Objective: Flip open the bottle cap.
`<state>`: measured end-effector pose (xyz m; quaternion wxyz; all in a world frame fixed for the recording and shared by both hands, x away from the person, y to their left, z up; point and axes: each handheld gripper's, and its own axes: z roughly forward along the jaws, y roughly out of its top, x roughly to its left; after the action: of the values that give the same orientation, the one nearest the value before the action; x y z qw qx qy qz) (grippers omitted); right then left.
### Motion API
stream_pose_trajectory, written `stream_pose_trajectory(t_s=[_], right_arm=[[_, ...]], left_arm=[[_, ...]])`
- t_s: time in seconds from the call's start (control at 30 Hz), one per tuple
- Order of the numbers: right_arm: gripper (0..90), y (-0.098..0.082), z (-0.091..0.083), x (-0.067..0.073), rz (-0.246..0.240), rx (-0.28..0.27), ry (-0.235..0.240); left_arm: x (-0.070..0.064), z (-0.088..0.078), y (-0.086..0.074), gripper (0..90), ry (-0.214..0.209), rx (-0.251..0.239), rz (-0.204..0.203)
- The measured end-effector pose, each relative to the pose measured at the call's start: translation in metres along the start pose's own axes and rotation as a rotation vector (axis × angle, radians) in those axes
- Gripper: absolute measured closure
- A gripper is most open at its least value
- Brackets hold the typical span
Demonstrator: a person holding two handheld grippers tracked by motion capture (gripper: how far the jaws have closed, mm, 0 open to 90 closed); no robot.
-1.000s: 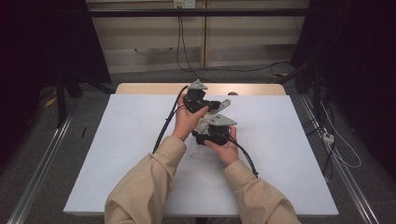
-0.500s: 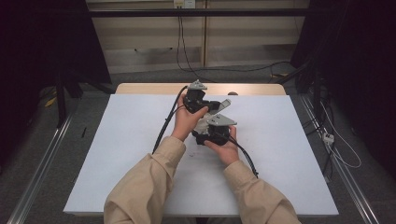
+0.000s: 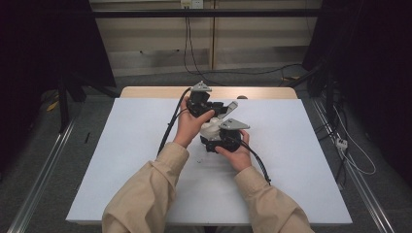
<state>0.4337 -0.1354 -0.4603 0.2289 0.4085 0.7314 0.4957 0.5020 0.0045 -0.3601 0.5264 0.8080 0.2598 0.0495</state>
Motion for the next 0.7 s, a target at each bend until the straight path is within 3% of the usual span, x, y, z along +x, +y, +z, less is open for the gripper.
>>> stream_pose_trajectory(t_s=[0.23,0.3,0.4,0.6,0.7], right_arm=[[6.2,0.002,-0.006,0.000,-0.009,0.020,-0.006],[5.1,0.002,-0.008,0.000,0.007,0.019,0.008],[4.1,0.002,-0.008,0.000,0.009,0.028,0.029],[4.0,0.002,-0.009,0.001,0.007,0.040,0.021],[3.8,0.002,-0.012,0.000,-0.003,0.041,0.022]], left_arm=[[-0.001,-0.015,-0.004,49.7,0.012,-0.009,-0.005],[-0.001,-0.020,-0.006,43.9,0.013,-0.015,-0.015],[-0.002,-0.027,-0.009,41.5,0.019,-0.017,-0.015],[-0.001,-0.039,-0.012,33.3,0.039,-0.024,-0.019],[-0.002,-0.042,-0.015,29.8,0.030,-0.016,-0.018]])
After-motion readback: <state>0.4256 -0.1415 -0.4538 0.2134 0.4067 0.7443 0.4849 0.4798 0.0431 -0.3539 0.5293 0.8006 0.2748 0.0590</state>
